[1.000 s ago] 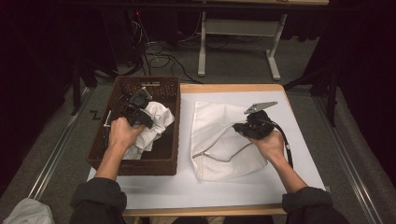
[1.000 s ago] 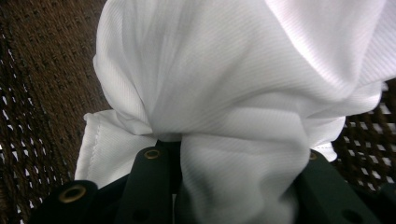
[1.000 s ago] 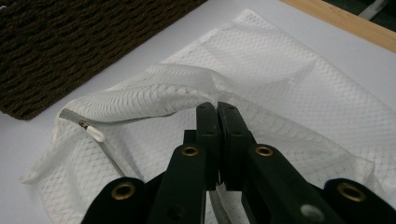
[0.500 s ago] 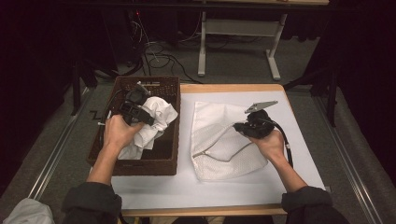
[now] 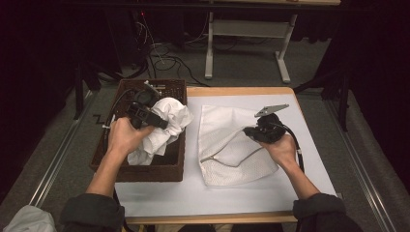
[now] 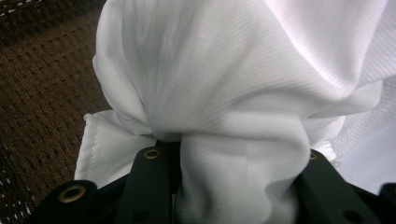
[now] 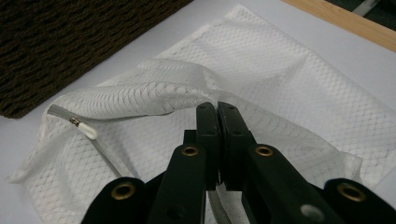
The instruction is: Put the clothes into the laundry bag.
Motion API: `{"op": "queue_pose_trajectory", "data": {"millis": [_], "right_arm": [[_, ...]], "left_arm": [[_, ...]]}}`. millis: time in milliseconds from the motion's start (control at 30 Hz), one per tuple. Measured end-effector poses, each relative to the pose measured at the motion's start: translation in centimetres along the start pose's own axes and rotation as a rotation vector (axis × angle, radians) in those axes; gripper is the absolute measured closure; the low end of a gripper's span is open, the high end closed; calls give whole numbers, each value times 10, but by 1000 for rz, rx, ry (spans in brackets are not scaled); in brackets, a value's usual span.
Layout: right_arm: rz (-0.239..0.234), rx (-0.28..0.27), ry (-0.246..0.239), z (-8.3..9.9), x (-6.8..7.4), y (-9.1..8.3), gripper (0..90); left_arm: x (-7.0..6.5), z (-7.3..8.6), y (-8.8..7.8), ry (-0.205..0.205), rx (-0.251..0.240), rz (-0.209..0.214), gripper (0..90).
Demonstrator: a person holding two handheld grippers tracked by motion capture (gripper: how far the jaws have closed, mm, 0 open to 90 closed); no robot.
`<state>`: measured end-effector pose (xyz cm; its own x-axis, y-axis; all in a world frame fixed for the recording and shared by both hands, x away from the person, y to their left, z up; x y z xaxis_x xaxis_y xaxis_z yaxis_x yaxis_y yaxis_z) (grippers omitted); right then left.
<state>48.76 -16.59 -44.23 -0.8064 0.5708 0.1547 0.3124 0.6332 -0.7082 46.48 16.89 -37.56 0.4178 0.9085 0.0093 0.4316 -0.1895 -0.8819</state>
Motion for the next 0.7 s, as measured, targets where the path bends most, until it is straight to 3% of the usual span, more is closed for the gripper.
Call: {"op": "queue_pose_trajectory", "data": {"millis": [533,700], "right_arm": [[9,3,-4,0,-2,0,892],[15,8,3,-1,-6,-1,893]], "left_arm": [[-40,-5,-19,94,-51,50,639],[-59,-7,-21,146,-57,56,639]]}}
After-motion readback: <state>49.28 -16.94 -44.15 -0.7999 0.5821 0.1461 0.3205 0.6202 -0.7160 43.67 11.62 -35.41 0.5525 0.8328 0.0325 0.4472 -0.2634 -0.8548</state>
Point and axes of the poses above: each handheld gripper's, and its own axes: y roughly forward along the jaws, z roughly out of its underside, x roughly to its left, the point moved 5 cm from there along y, roughly forward along the jaws, and after that the axes turned 11 degrees about -z, right-handed, at the moved point
